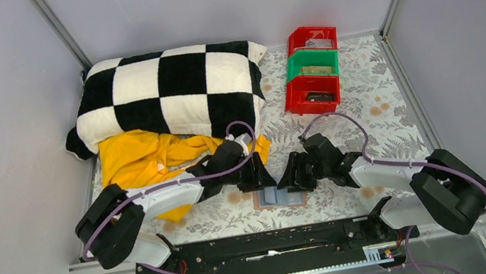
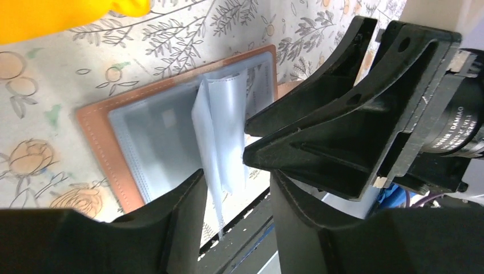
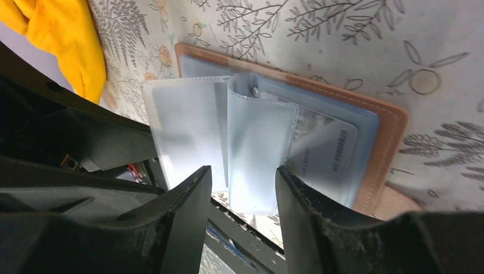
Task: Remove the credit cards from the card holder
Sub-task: Remove the credit card from the card holder.
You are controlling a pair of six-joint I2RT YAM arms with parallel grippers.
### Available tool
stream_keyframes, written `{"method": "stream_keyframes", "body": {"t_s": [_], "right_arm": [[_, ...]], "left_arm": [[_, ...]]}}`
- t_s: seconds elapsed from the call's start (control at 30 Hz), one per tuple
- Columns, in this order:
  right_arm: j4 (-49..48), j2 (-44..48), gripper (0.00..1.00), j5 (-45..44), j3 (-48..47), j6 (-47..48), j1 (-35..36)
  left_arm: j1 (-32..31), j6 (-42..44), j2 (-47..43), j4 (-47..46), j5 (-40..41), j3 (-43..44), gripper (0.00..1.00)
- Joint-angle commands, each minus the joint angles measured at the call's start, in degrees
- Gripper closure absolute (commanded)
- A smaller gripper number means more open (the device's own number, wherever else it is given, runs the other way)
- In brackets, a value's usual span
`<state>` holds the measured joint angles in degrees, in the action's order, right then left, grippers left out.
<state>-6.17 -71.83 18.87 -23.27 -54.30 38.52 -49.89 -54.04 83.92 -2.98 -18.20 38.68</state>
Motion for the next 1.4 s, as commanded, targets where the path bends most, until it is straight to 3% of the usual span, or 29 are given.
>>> {"method": "stream_keyframes", "body": {"t_s": [0.0, 0.3, 0.63, 0.77, 1.07, 1.2, 1.37], "right_arm": [[-7.9, -2.8, 0.48, 4.2, 0.1, -2.8, 0.3], [-11.7, -8.6, 0.48, 6.5, -5.7, -2.4, 2.1], [-15.0, -13.9, 0.49, 7.3, -10.7, -3.2, 8.5], [-11.4, -8.5, 0.47, 4.4, -9.7, -0.4, 8.6], [10.8, 7.4, 0.41, -14.9, -3.6, 0.4, 7.7], [12.0, 11.8, 0.36, -16.9, 0.3, -2.4, 7.3], [12.0, 9.4, 0.35, -15.9, -0.4, -1.4, 7.4]], "left_arm": [[2.1, 1.0, -7.1, 6.0, 5.8, 2.0, 0.49], [9.5, 3.2, -18.6, 16.7, 12.6, 1.0, 0.45], [9.8, 2.8, -19.5, 16.8, 11.8, 1.1, 0.45], [9.8, 2.8, -20.0, 16.6, 11.6, 1.1, 0.45], [9.7, 3.5, -18.3, 13.6, 7.2, 0.6, 0.45], [9.0, 4.3, -15.6, 11.5, 3.2, 0.5, 0.45], [7.4, 4.6, -12.3, 10.9, 2.2, 1.1, 0.45]]}}
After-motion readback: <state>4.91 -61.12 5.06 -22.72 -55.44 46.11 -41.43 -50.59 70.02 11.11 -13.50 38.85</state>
